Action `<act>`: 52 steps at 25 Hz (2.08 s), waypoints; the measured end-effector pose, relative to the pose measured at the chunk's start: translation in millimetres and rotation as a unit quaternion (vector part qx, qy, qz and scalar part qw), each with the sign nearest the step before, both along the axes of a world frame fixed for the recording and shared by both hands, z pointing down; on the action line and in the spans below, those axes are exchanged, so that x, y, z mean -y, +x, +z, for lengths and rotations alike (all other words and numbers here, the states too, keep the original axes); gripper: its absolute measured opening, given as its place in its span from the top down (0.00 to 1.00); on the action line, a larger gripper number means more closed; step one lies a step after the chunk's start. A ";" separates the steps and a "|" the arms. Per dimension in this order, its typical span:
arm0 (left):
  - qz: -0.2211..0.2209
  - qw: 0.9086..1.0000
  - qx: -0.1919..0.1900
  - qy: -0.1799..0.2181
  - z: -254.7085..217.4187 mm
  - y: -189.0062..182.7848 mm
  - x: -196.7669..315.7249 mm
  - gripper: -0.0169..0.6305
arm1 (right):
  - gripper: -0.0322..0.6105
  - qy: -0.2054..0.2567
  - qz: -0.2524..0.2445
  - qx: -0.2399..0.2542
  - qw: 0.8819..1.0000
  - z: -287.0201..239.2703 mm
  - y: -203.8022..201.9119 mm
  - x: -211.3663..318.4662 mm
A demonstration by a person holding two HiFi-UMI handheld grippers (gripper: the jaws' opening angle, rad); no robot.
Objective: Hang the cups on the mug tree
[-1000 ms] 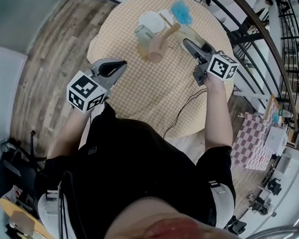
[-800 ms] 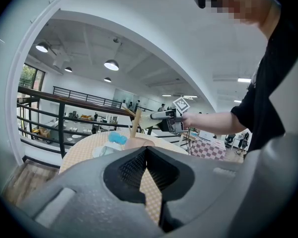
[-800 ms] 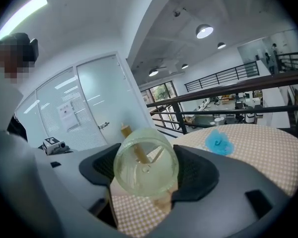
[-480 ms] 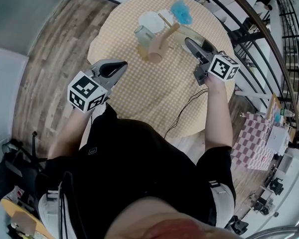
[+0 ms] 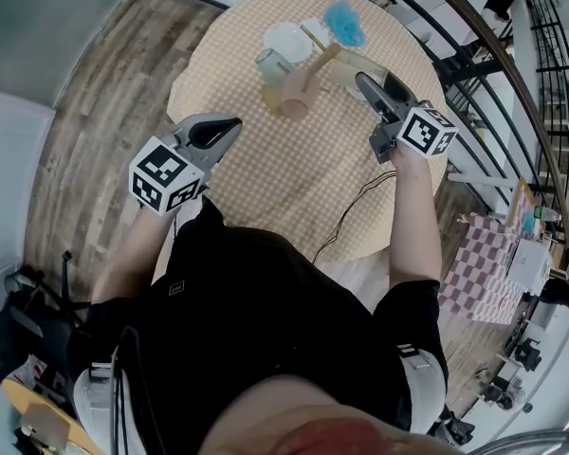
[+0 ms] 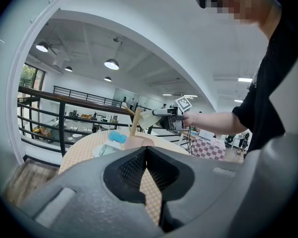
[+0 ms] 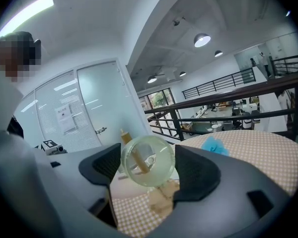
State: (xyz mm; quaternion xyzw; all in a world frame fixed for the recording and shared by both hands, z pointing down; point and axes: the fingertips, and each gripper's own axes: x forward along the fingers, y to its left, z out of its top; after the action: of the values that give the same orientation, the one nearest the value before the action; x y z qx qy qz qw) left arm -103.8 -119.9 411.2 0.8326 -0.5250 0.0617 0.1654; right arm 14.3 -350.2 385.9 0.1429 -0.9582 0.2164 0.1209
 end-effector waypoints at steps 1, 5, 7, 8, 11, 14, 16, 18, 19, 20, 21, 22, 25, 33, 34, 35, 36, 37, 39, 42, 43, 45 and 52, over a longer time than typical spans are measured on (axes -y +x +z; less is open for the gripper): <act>0.000 1.000 0.000 0.000 0.0 0.4 -0.4 0.96 | 0.42 0.001 0.001 0.001 1.000 -0.7 1.1 -0.4; 0.003 1.000 0.001 0.001 -0.5 2.5 -2.9 0.96 | 0.42 0.007 0.005 0.004 1.000 -5.4 6.5 -3.2; 0.004 1.000 0.001 0.002 -1.7 3.1 -3.9 0.96 | 0.42 0.009 0.009 0.008 1.000 -9.1 9.5 -4.3; 0.005 1.000 0.001 0.002 -2.0 3.2 -4.3 0.96 | 0.42 0.010 0.012 0.010 1.000 -10.8 11.1 -4.8; 0.012 1.000 0.000 0.003 -2.2 4.9 -5.1 0.96 | 0.41 0.012 0.021 0.014 1.000 -14.4 17.3 -7.3; 0.021 1.000 0.000 0.006 -4.9 7.0 -4.9 0.96 | 0.41 0.014 0.031 0.021 0.999 -22.2 25.3 -11.4; 0.028 1.000 0.000 0.009 -7.5 8.1 -3.2 0.96 | 0.41 0.016 0.041 0.028 0.999 -29.6 32.1 -13.0; 0.039 0.999 -0.001 0.011 -10.2 9.8 -0.9 0.96 | 0.41 0.021 0.056 0.036 0.998 -38.9 42.2 -16.5; 0.046 0.999 -0.002 0.013 -11.5 10.9 -0.3 0.96 | 0.41 0.025 0.065 0.041 0.997 -44.4 48.4 -20.1; 0.054 0.998 -0.003 0.014 -12.8 11.9 -0.4 0.96 | 0.41 0.030 0.074 0.045 0.996 -49.7 54.8 -25.1; 0.062 0.998 -0.004 0.015 -13.6 12.8 -1.3 0.96 | 0.41 0.035 0.084 0.048 0.995 -53.8 60.9 -31.5; 0.070 0.997 -0.005 0.016 -14.0 13.7 -2.7 0.96 | 0.41 0.041 0.094 0.047 0.994 -56.0 66.8 -39.0; 0.097 0.995 -0.010 0.020 -13.0 18.4 -7.6 0.96 | 0.42 0.057 0.127 0.034 0.990 -53.1 83.1 -65.3; 0.142 0.990 -0.001 0.024 -12.6 56.6 -30.7 0.96 | 0.42 0.073 0.172 0.025 0.982 -15.7 99.6 -158.2; 0.144 0.989 0.000 0.025 -14.7 65.6 -36.4 0.96 | 0.42 0.076 0.174 0.026 0.981 -13.6 101.9 -170.5; 0.144 0.989 0.002 0.027 -17.7 75.0 -42.1 0.96 | 0.42 0.081 0.176 0.029 0.981 -13.5 105.1 -182.2; 0.142 0.989 0.004 0.030 -21.3 84.6 -47.4 0.96 | 0.42 0.086 0.177 0.035 0.980 -15.0 109.2 -193.5; 0.138 0.990 0.005 0.033 -25.1 94.8 -52.3 0.96 | 0.42 0.091 0.176 0.041 0.979 -17.2 114.2 -204.6; 0.126 0.991 0.002 0.039 -31.9 118.1 -63.2 0.96 | 0.42 0.096 0.166 0.052 0.980 -21.6 125.8 -228.0; 0.111 0.993 0.003 0.045 -37.3 157.2 -84.9 0.96 | 0.45 0.112 0.137 0.066 0.982 -27.3 141.3 -266.1; 0.108 0.993 0.008 0.047 -38.1 169.5 -92.5 0.96 | 0.46 0.122 0.127 0.072 0.982 -29.1 146.6 -278.9; 0.099 0.994 0.013 0.051 -40.7 190.3 -108.0 0.96 | 0.49 0.140 0.113 0.079 0.981 -32.2 160.7 -303.3; 0.086 0.993 0.029 0.073 -65.5 221.1 -147.1 0.96 | 0.65 0.170 0.137 0.055 0.974 -36.9 211.4 -357.4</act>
State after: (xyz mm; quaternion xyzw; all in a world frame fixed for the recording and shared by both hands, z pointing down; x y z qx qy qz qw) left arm 117.3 27.2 345.8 0.8824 -0.4590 0.0610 0.0830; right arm 225.7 7.2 349.0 0.2792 -0.9574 0.0722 0.0107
